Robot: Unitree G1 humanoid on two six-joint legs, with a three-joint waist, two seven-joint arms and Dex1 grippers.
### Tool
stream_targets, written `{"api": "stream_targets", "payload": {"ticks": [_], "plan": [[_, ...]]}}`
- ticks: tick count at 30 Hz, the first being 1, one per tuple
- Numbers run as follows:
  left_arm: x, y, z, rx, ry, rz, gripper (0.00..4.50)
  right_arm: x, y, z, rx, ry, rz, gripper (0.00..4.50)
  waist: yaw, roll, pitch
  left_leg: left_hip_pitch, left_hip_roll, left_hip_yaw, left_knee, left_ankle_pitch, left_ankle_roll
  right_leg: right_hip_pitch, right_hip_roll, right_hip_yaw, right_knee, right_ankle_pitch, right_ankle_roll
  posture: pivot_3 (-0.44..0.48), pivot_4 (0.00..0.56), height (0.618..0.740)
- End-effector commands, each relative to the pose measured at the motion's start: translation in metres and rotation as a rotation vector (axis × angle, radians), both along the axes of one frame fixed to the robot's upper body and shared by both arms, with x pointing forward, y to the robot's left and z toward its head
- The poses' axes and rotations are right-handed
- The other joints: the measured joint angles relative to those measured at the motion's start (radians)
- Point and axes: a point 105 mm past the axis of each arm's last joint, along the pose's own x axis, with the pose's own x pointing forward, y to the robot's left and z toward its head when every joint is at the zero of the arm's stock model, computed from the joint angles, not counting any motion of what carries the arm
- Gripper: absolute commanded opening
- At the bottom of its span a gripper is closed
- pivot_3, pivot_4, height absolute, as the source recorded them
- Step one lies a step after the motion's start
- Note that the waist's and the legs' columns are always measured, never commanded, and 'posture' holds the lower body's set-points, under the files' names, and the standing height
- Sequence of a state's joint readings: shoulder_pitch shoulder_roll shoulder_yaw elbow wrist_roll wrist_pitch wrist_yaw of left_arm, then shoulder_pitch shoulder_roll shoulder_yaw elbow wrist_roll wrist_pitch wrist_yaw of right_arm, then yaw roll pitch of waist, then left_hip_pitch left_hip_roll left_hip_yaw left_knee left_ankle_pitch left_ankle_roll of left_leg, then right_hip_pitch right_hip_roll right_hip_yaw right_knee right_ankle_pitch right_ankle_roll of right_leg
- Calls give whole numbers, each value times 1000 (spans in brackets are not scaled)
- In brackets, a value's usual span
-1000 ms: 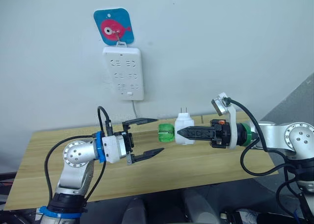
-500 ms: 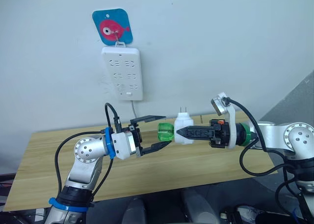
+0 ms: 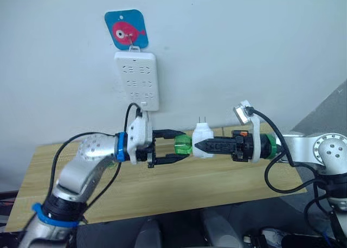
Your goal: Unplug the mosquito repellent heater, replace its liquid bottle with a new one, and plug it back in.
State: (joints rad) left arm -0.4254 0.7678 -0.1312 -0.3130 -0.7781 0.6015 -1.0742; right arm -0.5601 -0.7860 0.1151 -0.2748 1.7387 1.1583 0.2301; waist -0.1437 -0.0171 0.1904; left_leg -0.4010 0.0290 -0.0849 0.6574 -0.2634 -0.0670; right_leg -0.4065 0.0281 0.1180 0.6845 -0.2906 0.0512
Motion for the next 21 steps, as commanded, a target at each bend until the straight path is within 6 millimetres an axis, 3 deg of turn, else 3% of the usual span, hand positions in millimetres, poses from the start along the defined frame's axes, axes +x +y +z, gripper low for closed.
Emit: {"api": "stream_targets", "payload": {"ticks": [1,6,10,11,15,16,21], "plan": [[4,16,5,44,240,38,2355,-17,5,7,-30,-87,122,3063,-1,0,0,0,0,0,0,0,0,0,0,0,0,0,0,-140,143,736],[12,21,17,53,465,43,2355,-26,6,9,-56,-163,208,3063,1,0,0,0,0,0,2,0,0,0,0,0,2,0,0,-142,139,736],[15,20,24,35,401,20,2355,-28,6,8,-47,-172,226,3063,1,0,0,1,0,0,3,0,0,0,0,0,4,0,0,-143,136,736],[14,20,23,41,373,15,3100,-27,6,8,-41,-167,222,3063,0,0,0,1,0,0,3,0,0,0,0,1,4,0,0,-143,136,736],[11,22,21,52,276,10,4338,-25,5,9,-21,-144,203,3063,-1,0,0,1,0,1,3,0,0,-1,1,2,6,0,0,-140,139,736],[10,24,21,51,232,10,4500,-24,3,8,-17,-133,195,3063,0,0,0,1,0,1,3,0,0,-1,1,2,6,0,0,-140,139,736],[14,36,27,36,55,71,4500,-19,-3,5,-19,-90,148,3063,5,0,0,1,0,2,4,0,0,-1,0,2,5,2,-4,-140,139,736]]}}
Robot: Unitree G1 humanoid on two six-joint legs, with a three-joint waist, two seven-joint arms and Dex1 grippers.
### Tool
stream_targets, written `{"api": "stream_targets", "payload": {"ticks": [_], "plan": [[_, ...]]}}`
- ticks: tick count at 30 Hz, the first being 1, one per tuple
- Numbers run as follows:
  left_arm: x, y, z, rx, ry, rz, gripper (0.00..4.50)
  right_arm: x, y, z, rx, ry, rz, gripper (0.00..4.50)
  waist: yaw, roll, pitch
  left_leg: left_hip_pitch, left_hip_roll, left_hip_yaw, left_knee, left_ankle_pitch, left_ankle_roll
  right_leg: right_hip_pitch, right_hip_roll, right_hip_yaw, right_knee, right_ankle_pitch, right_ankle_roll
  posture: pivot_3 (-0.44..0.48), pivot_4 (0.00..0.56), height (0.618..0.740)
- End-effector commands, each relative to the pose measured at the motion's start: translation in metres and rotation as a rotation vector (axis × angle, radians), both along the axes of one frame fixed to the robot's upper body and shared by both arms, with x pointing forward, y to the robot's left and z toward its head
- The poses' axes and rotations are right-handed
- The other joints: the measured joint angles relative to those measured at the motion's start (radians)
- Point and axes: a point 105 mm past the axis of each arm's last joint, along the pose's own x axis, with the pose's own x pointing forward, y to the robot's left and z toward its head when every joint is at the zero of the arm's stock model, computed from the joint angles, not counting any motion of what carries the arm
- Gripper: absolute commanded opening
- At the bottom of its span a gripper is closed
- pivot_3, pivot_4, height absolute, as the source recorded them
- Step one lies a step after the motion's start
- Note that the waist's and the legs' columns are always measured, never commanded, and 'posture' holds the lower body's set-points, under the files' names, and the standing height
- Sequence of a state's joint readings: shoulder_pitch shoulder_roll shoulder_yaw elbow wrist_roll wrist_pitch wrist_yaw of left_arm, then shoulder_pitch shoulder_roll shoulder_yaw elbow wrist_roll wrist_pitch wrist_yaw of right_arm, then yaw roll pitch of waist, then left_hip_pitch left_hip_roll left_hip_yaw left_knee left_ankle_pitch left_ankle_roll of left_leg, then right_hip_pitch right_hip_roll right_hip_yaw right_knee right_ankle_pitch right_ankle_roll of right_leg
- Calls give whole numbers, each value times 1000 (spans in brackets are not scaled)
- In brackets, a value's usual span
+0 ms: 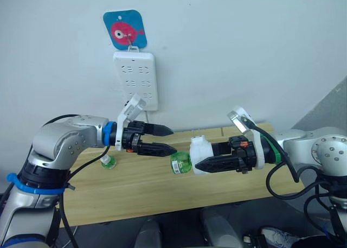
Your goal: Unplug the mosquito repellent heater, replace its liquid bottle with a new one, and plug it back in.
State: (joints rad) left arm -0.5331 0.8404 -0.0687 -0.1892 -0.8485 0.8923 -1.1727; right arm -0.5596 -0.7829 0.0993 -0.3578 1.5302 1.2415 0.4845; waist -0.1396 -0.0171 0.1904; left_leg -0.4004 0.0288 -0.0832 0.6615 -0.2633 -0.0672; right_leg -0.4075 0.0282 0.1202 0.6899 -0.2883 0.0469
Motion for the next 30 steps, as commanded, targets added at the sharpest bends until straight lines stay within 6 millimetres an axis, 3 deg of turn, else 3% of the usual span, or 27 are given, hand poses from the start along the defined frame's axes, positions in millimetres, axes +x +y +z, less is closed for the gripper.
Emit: {"api": "stream_targets", "payload": {"ticks": [1,5,7,13,18,30], "plan": [[4,12,20,-4,-270,52,4500,3,-7,8,37,10,-34,3063,1,0,0,0,0,0,0,0,0,0,0,0,0,0,0,-145,141,736],[1,22,15,21,-490,71,4500,10,-11,5,49,55,-92,3063,1,0,0,0,0,1,0,0,0,0,0,1,0,0,0,-138,140,736],[-5,27,3,80,-679,21,4500,14,-12,6,59,72,-116,3063,0,0,0,0,0,2,0,0,0,0,0,1,-1,0,0,-136,141,736],[-19,11,-9,-22,-982,-13,4500,21,-8,9,94,110,-156,3063,3,0,0,0,0,3,0,0,0,0,0,3,-1,1,0,-136,141,736],[-12,-4,-11,-76,-1060,32,4500,25,-1,13,145,158,-188,3063,2,-1,0,0,0,4,1,0,0,1,0,4,-2,3,2,-139,141,736],[-3,-16,-14,-120,-1107,25,4500,26,7,13,174,205,-218,3063,-4,-1,-1,0,0,3,1,0,0,1,0,4,-1,3,2,-141,137,736]]}}
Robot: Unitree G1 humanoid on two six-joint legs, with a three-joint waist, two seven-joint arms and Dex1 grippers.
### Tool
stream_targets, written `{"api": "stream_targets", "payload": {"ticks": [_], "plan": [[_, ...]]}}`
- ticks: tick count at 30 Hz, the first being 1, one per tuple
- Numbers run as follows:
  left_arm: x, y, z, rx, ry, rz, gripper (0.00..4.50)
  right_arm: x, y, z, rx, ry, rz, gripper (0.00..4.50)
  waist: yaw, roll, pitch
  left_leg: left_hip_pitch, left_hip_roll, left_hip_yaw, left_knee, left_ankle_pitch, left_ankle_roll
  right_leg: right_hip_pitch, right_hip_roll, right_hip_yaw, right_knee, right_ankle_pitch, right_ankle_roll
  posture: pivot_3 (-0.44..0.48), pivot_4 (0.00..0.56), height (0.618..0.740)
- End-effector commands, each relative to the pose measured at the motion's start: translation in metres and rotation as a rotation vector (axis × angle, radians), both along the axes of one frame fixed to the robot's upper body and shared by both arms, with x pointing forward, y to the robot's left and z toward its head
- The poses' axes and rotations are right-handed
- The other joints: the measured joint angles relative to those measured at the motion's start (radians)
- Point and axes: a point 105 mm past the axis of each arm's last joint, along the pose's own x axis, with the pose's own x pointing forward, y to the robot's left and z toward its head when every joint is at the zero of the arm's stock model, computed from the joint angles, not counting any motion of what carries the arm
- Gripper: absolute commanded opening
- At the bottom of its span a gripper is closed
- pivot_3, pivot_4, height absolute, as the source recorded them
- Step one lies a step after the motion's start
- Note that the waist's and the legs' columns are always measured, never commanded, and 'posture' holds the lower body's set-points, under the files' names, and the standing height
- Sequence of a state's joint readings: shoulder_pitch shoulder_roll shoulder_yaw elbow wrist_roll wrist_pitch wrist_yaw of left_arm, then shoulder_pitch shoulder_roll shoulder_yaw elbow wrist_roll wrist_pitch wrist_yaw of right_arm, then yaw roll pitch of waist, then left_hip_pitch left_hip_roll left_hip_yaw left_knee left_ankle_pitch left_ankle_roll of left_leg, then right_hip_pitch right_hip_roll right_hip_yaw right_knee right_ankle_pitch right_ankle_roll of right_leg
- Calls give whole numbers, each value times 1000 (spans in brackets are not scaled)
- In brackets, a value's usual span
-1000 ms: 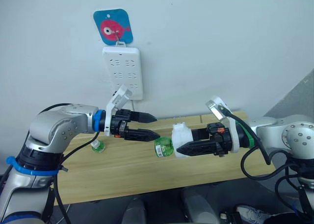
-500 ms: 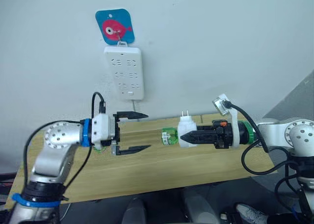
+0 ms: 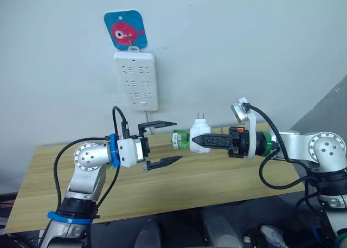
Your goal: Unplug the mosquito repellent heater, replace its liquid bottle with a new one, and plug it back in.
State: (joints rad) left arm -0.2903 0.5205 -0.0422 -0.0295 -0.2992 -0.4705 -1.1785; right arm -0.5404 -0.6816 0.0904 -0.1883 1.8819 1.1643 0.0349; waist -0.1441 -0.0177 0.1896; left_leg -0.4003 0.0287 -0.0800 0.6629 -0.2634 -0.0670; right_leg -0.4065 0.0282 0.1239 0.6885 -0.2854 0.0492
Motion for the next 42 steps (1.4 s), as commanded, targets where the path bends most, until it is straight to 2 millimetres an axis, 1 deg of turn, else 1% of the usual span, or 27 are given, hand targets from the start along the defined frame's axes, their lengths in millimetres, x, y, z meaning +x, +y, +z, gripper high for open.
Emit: {"api": "stream_targets", "payload": {"ticks": [1,3,7,8,9,12,16,18,21,22,23,25,27,29,31,33,39,42], "plan": [[1,-3,9,-31,-39,-7,4500,-4,4,13,47,-25,22,3063,0,0,0,0,0,0,0,0,0,0,0,0,0,0,0,-141,137,736],[-1,-4,9,-26,-45,-22,4500,-4,4,13,45,-23,21,3063,0,0,0,0,0,0,0,0,0,0,0,0,0,0,0,-143,139,736],[-3,-5,8,-26,-41,-37,3835,-3,4,12,39,-23,19,3063,0,0,0,0,0,0,0,0,0,0,0,0,0,0,0,-142,139,736],[-3,-5,8,-25,-42,-43,3471,-3,4,12,37,-24,19,3063,0,0,0,0,0,0,0,0,0,0,0,0,0,0,0,-142,139,736],[-4,-6,8,-22,-36,-51,3249,-3,4,12,37,-24,18,3063,0,0,0,0,0,0,0,0,0,0,0,0,0,0,0,-142,140,736],[-6,-6,6,-10,-22,-70,2371,-3,3,11,29,-27,17,3063,0,0,0,0,0,0,0,0,0,0,0,0,0,0,0,-142,140,736],[-8,-3,6,22,-3,-87,2345,-2,2,9,-4,-49,19,3063,0,0,0,0,0,0,0,0,0,0,0,0,0,0,0,-144,141,736],[-10,-2,5,57,59,-111,2345,-3,1,8,-48,-98,37,3063,0,0,0,0,0,0,0,0,0,0,0,0,0,0,0,-144,141,736],[-2,6,-2,151,397,-71,2345,-8,0,12,-113,-204,96,3063,-2,0,0,0,0,0,0,0,0,0,0,0,0,0,0,-144,141,736],[1,8,-2,184,485,-61,2345,-9,0,14,-124,-232,114,3063,-2,0,0,0,0,-1,0,0,0,0,0,-1,1,-1,1,-140,146,736],[2,9,-1,204,535,-57,2345,-10,0,15,-129,-249,126,3063,-2,0,0,0,1,-2,0,0,0,0,1,-2,1,-1,2,-140,146,736],[0,15,-1,268,736,-57,2305,-12,1,18,-129,-284,158,3063,-1,0,0,0,0,-2,0,0,0,0,1,-2,1,-3,4,-139,146,736],[2,18,6,259,940,-48,2304,-15,2,20,-157,-347,197,3063,-1,0,0,0,1,-3,0,0,0,0,1,-3,0,-3,5,-138,146,736],[1,14,16,237,1033,-68,2304,-16,4,20,-158,-368,217,3063,-2,0,0,-1,1,-3,-1,0,0,-1,2,-3,0,-3,4,-138,146,736],[5,7,29,192,1066,-74,2304,-17,4,20,-152,-377,229,3063,-1,0,0,0,1,-3,-1,0,0,-1,1,-3,0,-3,4,-138,146,736],[7,5,36,168,1090,-73,2303,-18,5,20,-149,-384,236,3063,-1,0,0,-1,1,-3,-1,0,0,-1,2,-3,0,-3,4,-144,148,736],[1,12,36,177,1184,-69,2302,-20,2,16,-163,-395,241,3063,-2,0,0,0,1,-3,-1,0,0,-1,1,-3,1,-3,4,-143,145,736],[-2,16,35,184,1197,-60,2302,-20,-2,17,-165,-398,239,3063,-1,0,0,0,1,-3,-1,0,0,-1,1,-3,1,-3,4,-142,145,736]]}}
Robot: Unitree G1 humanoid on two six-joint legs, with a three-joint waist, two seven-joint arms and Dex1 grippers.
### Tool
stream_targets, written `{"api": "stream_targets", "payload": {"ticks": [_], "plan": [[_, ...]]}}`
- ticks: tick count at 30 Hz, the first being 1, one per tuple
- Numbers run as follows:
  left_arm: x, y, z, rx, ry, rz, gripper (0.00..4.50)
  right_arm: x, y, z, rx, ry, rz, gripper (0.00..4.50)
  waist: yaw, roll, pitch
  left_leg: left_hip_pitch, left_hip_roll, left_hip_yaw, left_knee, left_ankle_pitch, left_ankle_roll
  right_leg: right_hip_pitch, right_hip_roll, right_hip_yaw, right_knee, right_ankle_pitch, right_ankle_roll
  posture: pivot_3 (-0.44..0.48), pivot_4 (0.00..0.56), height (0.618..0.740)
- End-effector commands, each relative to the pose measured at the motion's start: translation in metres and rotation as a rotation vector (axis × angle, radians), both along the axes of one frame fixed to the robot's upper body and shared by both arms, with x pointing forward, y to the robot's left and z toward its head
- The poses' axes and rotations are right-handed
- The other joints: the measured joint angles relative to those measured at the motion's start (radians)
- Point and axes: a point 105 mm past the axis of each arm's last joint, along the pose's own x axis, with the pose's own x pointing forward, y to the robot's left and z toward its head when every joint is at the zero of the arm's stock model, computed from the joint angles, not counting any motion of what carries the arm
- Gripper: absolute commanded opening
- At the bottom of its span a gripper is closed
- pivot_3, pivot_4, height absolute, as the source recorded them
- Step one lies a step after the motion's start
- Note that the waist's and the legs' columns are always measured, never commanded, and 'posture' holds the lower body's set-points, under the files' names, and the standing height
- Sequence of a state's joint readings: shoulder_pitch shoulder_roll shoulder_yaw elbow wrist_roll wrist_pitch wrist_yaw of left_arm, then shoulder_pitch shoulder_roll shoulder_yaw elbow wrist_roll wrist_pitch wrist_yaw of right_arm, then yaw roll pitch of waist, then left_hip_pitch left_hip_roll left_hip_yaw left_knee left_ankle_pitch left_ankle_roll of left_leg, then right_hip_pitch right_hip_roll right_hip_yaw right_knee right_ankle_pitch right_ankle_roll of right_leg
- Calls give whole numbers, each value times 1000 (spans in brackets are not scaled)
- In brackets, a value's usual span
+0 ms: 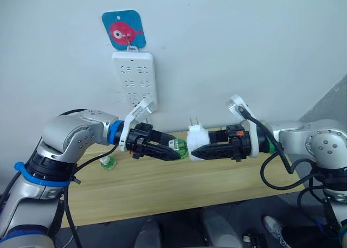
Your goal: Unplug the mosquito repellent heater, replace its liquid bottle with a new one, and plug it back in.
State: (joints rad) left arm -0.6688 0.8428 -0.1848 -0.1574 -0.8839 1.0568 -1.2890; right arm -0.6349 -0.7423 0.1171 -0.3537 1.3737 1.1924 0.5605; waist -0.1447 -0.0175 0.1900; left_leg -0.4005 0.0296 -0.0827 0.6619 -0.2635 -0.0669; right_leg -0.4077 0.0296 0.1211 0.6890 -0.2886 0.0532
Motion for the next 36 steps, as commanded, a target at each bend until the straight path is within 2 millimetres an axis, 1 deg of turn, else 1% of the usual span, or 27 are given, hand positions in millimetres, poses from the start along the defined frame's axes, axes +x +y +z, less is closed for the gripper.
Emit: {"api": "stream_targets", "payload": {"ticks": [1,7,13,22,24,25,29,33,36], "plan": [[7,21,10,26,-31,100,2302,-4,-8,5,-18,-39,3,3063,0,0,0,0,0,0,0,0,0,0,0,0,0,0,0,-142,144,736],[5,23,15,15,27,109,2301,-7,-12,8,-23,-52,42,3063,1,0,0,0,0,0,0,0,0,0,0,0,0,0,0,-139,143,736],[6,20,18,-5,113,136,2301,-8,-9,13,-32,-138,81,3063,2,0,0,0,0,0,0,0,0,0,0,0,0,0,0,-139,143,736],[16,13,20,-39,-12,178,2301,-9,-7,14,-13,-147,85,3063,3,0,0,0,0,0,0,0,0,0,0,0,0,0,-1,-140,139,736],[15,13,19,-36,-25,166,3009,-8,-7,14,-8,-142,81,3063,3,0,0,0,0,0,0,0,0,0,0,0,0,2,-4,-140,139,736],[14,13,19,-41,-25,160,3172,-8,-7,14,-7,-139,79,3063,3,0,0,0,0,0,0,0,0,0,0,0,0,2,-4,-140,139,736],[14,15,18,-43,-81,151,4459,-8,-7,13,-4,-121,73,3063,3,0,0,0,0,1,0,0,0,0,0,1,1,2,-4,-140,139,736],[16,21,18,-41,-134,160,4500,-7,-9,10,-12,-102,58,3063,4,0,0,0,-1,0,0,0,0,0,-1,0,0,2,-4,-136,145,736],[24,28,18,-35,-264,199,4500,-1,-12,6,-25,-84,19,3063,4,0,0,0,-1,1,0,0,0,0,-1,0,0,2,-4,-140,147,736]]}}
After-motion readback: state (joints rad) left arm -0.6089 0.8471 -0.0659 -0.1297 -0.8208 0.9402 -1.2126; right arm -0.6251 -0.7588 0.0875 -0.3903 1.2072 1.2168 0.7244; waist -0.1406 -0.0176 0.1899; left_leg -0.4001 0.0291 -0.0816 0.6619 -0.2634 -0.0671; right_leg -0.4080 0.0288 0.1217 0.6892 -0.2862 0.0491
